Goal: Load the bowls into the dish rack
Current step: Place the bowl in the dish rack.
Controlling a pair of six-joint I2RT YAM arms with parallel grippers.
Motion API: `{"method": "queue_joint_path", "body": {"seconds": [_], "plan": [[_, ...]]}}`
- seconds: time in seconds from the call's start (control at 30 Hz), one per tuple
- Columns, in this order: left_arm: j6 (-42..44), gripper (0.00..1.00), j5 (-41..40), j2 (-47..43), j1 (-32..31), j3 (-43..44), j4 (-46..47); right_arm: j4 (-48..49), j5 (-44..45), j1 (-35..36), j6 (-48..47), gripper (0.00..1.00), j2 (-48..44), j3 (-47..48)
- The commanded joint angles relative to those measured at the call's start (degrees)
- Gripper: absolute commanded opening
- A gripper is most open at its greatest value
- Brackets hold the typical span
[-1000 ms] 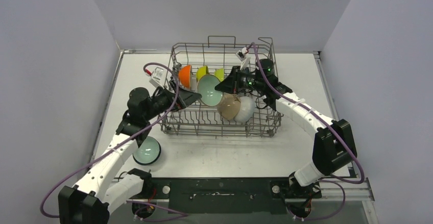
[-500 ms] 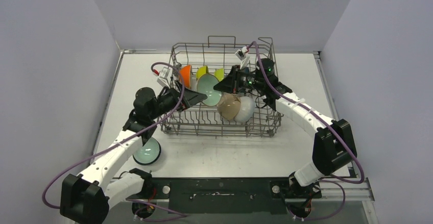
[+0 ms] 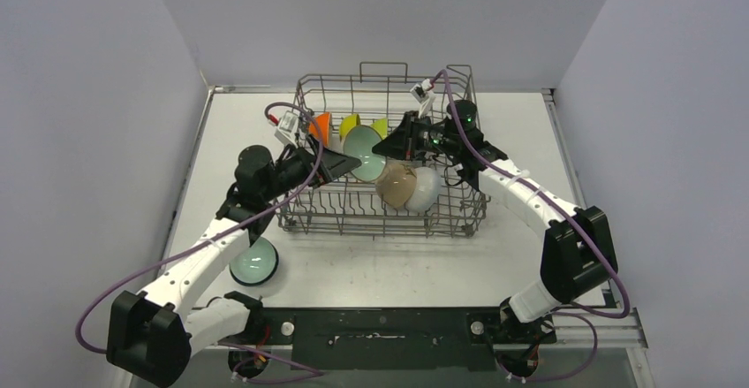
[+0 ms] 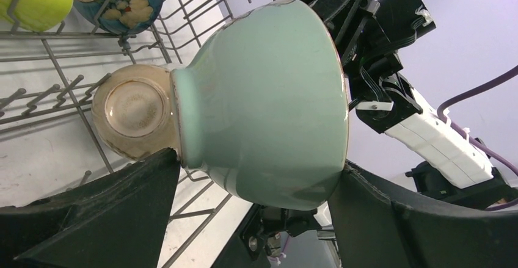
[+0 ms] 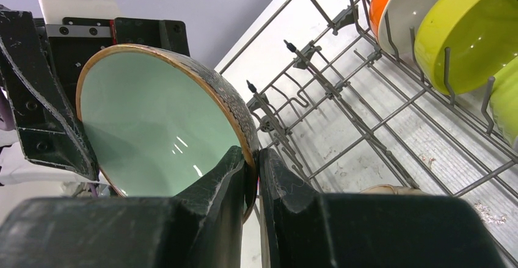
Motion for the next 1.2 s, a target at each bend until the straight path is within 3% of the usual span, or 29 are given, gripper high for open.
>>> {"method": "queue_joint_path", "body": {"seconds": [0.0, 0.2, 0.53, 0.73, 0.9, 1.1, 1.17], "plan": [[3.24, 0.86, -1.96, 0.37, -0.3, 4.21, 0.39, 5.7, -3.26, 0.24, 0.95, 0.05, -0.03, 2.34], [5.63, 0.94, -2.85, 1.49, -1.49, 5.41, -0.92, 5.52, -3.39, 0.24, 0.99, 0.05, 0.26, 2.54], [7.22, 0.72, -3.76, 2.14, -2.09, 7.78, -8.97, 5.45, -2.62, 0.18, 0.82, 0.05, -0.17, 2.69], [7.51, 0.84, -4.24, 1.43, -2.17, 8.64, -14.11, 5.14, -2.21, 0.21, 0.68, 0.05, -0.44, 2.86], [4.23, 0.87, -4.28, -0.19, -2.18, 6.59, -12.26, 4.89, -1.99, 0.22, 0.48, 0.05, -0.61, 2.65], [3.06, 0.75, -6.38, -2.25, -2.21, 4.78, -9.55, 4.82, -1.77, 0.34, 0.42, 0.05, -0.71, 2.35], [2.61, 0.65, -6.58, -2.71, -2.17, 4.1, -7.75, 4.84, -1.77, 0.27, 0.42, 0.05, -0.71, 2.29]]}}
